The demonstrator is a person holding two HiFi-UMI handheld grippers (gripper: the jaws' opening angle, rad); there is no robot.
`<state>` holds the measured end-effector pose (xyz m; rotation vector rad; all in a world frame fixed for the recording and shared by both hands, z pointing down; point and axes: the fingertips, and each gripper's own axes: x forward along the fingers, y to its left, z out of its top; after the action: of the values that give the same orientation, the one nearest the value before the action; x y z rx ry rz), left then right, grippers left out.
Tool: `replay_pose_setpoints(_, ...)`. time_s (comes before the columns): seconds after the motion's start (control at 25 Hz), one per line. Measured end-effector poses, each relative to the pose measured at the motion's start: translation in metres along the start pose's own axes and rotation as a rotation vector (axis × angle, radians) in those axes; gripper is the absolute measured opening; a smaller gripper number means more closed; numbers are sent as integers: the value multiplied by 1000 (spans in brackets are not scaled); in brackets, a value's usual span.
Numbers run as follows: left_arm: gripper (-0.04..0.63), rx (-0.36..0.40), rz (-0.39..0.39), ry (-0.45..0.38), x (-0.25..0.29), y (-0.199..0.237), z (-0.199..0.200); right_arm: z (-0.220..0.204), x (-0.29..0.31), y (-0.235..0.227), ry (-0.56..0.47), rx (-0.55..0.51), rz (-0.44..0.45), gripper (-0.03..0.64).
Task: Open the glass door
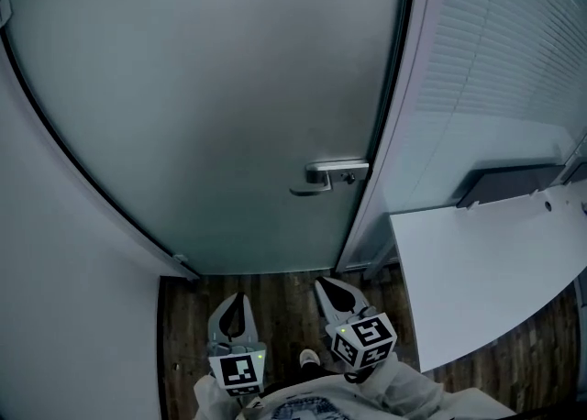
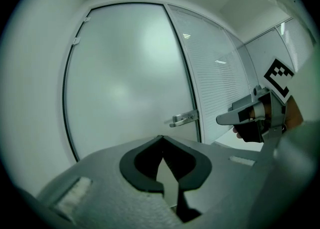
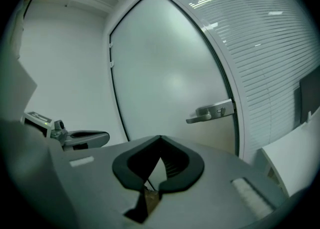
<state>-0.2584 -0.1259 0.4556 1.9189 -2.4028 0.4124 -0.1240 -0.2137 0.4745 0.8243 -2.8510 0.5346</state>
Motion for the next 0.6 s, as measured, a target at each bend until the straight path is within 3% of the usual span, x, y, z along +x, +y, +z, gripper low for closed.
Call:
replay_pose_setpoints(0.28,2,49,-66,19,36,-16,-5,9,-5,-37,-20,20,-88,6)
replay_pose_setpoints(0.6,2,107,-116,-25,81,-20,13,13,-7,-56,-39,39,-192,6)
